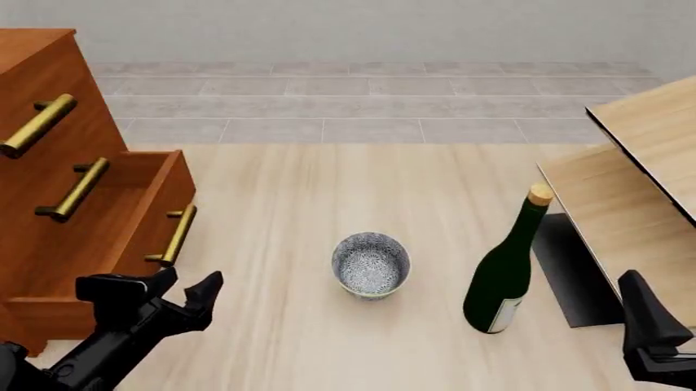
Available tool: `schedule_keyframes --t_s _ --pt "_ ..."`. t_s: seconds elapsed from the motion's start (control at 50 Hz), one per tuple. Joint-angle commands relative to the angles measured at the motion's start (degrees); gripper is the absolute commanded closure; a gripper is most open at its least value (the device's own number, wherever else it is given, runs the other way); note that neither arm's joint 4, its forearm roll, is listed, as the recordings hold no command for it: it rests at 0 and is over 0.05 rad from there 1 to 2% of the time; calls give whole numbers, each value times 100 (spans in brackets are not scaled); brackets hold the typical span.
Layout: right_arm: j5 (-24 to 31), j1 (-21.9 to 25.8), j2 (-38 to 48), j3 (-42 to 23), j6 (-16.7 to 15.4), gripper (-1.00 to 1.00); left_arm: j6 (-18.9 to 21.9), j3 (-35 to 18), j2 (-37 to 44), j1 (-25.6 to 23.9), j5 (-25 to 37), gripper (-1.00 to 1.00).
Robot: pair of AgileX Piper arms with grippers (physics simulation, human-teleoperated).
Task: Close the bottom drawer of the cabinet.
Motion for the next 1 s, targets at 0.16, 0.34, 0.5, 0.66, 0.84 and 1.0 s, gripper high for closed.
schedule_keyframes --t_s 0.16,0.34,0.5,0.66,0.84,1.0 --pt "2 -2 -12 0 16 -100 92 -91 241 251 -1 -100" --pt "15 4 -17 -13 19 -100 170 -151 363 390 -1 -100" --pt "20 -1 -18 -24 28 -100 282 -180 456 541 -1 -100" --pt "-5 -8 -18 -6 43 -100 426 -188 470 710 -1 -100" --pt "1 -15 -21 -18 62 -100 501 -179 434 783 -1 -100" --pt "-13 -21 -28 -4 66 -100 579 -179 405 833 -1 -100"
